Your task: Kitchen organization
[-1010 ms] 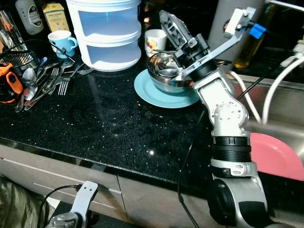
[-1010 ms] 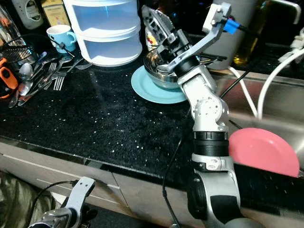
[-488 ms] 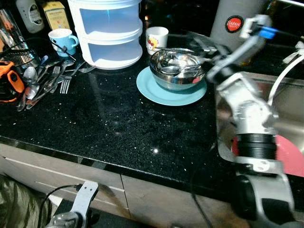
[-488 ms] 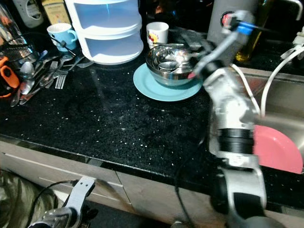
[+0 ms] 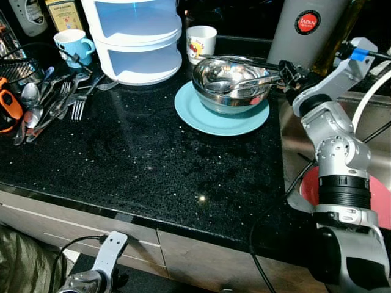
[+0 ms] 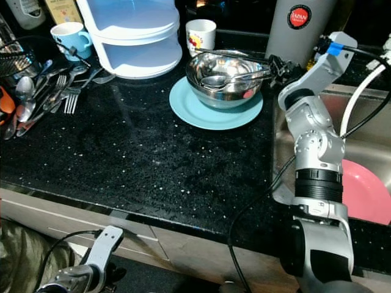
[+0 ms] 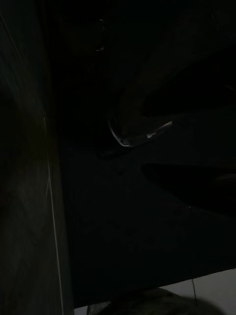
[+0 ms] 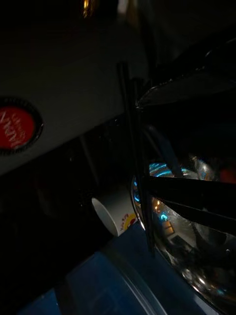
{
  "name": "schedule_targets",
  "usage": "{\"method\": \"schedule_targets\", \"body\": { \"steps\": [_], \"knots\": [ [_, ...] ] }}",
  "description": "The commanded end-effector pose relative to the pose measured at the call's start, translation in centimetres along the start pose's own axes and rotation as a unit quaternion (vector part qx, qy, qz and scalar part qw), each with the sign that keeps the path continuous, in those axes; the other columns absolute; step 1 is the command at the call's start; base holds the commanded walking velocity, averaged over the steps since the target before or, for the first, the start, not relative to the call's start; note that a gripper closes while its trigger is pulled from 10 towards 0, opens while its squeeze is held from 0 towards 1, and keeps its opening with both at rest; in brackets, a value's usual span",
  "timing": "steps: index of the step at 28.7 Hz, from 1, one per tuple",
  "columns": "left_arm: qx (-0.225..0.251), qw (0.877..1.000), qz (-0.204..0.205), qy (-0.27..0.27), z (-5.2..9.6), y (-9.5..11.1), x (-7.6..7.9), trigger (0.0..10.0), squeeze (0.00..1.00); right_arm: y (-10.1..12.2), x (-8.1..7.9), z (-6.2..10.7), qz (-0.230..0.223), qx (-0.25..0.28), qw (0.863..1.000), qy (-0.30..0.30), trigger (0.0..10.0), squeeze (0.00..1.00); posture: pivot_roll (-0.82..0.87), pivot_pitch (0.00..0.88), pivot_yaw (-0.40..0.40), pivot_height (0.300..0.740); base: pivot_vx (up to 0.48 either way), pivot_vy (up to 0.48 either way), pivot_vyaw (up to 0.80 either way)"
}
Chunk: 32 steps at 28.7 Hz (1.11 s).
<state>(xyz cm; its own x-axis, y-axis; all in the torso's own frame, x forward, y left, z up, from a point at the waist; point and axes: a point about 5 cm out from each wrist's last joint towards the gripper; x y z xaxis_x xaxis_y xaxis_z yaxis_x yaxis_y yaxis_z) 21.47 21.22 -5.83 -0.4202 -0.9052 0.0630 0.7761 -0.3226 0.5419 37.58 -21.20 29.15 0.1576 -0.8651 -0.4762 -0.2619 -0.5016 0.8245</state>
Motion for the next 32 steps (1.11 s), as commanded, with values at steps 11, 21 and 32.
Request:
{"method": "schedule_targets", "body": {
  "steps": [11,21,32],
  "knots": [
    [-0.014,1.0,-0.002,0.001,0.1,-0.6,0.0,10.0,0.0,-1.8,0.6,-0.1,-0.01,-0.058,0.997,-0.04,10.0,0.0,0.04,0.128,0.017,0.74,0.0,0.0,0.0],
    [-0.012,1.0,-0.001,0.003,0.1,-0.6,0.0,10.0,0.0,-1.9,-0.2,-0.5,-0.075,-0.073,0.994,-0.033,4.7,0.0,0.04,0.127,0.01,0.74,0.0,0.0,0.0],
    [-0.011,1.0,0.0,0.004,0.0,-0.4,0.0,10.0,0.0,-1.5,-0.8,-0.7,-0.1,-0.074,0.992,-0.022,0.0,0.0,0.04,0.133,0.009,0.74,0.0,0.0,0.0]
  ]
}}
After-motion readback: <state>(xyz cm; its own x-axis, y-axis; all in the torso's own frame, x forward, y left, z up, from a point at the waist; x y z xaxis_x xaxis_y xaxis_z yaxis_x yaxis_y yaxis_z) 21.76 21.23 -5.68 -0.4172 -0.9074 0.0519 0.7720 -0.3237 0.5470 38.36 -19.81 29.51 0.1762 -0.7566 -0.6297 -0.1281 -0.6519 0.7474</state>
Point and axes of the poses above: a point about 5 cm out from each wrist's last joint towards the gripper, its own z axis pointing back from the gripper into the wrist, its own y axis along the axis of the wrist's last joint, x = y × z, and after that the axes turned 4 degrees about -z, right-handed
